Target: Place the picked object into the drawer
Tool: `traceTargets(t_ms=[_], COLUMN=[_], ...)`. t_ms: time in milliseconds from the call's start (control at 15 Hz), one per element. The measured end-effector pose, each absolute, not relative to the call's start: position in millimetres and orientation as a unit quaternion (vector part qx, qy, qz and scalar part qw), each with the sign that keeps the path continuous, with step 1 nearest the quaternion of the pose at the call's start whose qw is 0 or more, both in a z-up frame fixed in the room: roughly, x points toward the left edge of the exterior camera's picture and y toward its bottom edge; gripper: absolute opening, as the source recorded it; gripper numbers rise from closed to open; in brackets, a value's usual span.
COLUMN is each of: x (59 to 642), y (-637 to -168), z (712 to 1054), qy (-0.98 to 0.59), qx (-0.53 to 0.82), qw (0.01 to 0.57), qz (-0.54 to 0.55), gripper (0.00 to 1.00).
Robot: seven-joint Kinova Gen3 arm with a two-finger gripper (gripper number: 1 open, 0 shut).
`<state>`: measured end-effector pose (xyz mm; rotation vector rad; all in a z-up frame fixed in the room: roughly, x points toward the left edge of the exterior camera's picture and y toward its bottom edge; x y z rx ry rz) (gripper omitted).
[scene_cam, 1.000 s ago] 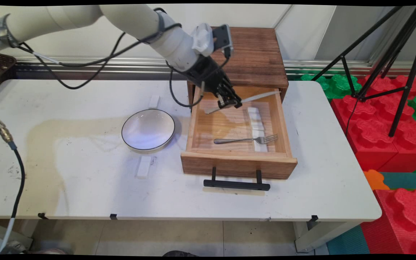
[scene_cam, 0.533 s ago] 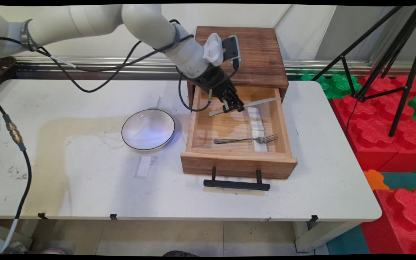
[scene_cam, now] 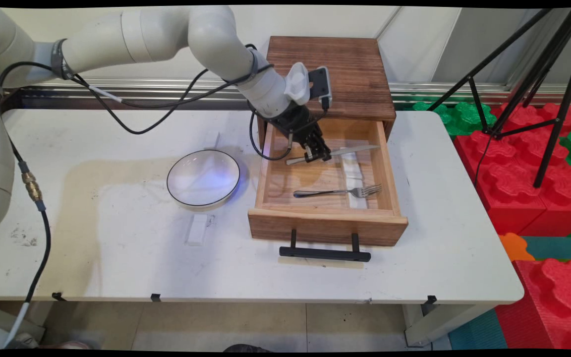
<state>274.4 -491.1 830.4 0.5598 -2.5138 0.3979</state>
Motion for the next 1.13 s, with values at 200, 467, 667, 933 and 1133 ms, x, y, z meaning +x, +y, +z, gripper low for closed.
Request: traceTargets(t_ms=[200,467,667,933,1133], x=[274.8,272.7,271.0,270.9,272.2], y=[-492.9,-496.7,-499.4,-501.4,-501.9], z=[821.5,812.1,806.7,806.0,811.1], qy=[-0.932,-0.933,-0.933,-0.932,-0.930], qx=[0.205,0.201,0.198,0.196,0.198], qw=[0.261,0.262,0.264,0.268,0.273], qz=[0.145,0.145,0.145,0.147,0.148], gripper=[0.00,0.00,0.00,1.00,1.00])
